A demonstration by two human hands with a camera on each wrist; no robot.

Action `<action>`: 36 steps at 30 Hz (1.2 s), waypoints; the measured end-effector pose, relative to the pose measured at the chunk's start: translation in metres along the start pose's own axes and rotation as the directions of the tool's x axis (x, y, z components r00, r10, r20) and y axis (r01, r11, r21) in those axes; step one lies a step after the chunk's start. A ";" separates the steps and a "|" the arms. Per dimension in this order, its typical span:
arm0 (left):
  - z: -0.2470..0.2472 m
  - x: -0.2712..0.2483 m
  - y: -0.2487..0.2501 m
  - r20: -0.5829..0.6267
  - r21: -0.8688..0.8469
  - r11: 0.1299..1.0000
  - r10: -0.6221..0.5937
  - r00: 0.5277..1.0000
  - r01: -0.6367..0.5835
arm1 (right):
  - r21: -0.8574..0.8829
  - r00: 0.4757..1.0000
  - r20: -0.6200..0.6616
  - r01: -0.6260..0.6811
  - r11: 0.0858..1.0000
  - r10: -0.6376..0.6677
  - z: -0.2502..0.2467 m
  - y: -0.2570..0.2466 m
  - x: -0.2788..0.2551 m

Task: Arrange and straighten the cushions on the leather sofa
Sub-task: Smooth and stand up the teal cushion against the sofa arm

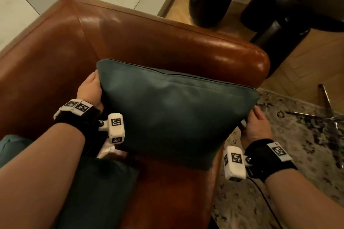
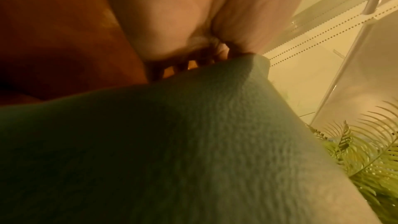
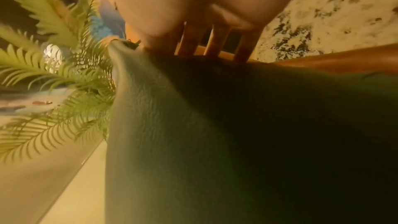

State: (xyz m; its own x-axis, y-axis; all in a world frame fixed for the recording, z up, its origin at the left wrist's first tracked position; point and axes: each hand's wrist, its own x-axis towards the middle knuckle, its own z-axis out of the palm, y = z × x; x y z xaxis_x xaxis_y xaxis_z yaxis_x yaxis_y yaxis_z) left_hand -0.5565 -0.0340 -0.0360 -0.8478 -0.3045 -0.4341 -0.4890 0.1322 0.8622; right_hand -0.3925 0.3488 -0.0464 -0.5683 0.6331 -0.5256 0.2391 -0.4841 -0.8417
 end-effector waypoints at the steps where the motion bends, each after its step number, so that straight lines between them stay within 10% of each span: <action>1: 0.001 -0.003 0.003 0.016 -0.051 0.999 -0.002 1.000 0.002 | -0.016 0.999 0.000 0.036 0.999 -0.036 0.002 -0.002 0.000; 16: 0.000 0.000 0.002 -0.033 -0.161 0.980 0.112 0.993 -0.116 | 0.049 0.995 -0.037 0.100 0.994 -0.098 -0.009 -0.005 -0.001; 24: -0.011 0.010 0.013 -0.164 0.118 0.975 0.206 0.965 -0.188 | -0.150 0.958 -0.168 0.208 0.967 -0.232 0.003 -0.021 0.004; 31: -0.010 -0.004 0.002 -0.152 0.278 0.906 0.369 0.917 -0.319 | -0.013 0.999 -0.021 0.046 0.999 -0.046 -0.013 -0.007 0.003; 36: 0.000 -0.022 -0.031 -0.016 0.220 0.947 0.244 0.970 -0.235 | -0.058 0.993 0.095 -0.064 0.996 0.070 -0.025 0.030 -0.012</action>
State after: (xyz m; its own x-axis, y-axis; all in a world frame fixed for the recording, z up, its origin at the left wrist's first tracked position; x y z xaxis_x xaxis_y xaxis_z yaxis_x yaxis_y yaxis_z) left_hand -0.5228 -0.0318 -0.0535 -0.9382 -0.2783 -0.2059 -0.3089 0.4046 0.8607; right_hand -0.3588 0.3415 -0.0686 -0.6227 0.5373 -0.5688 0.3204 -0.4881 -0.8118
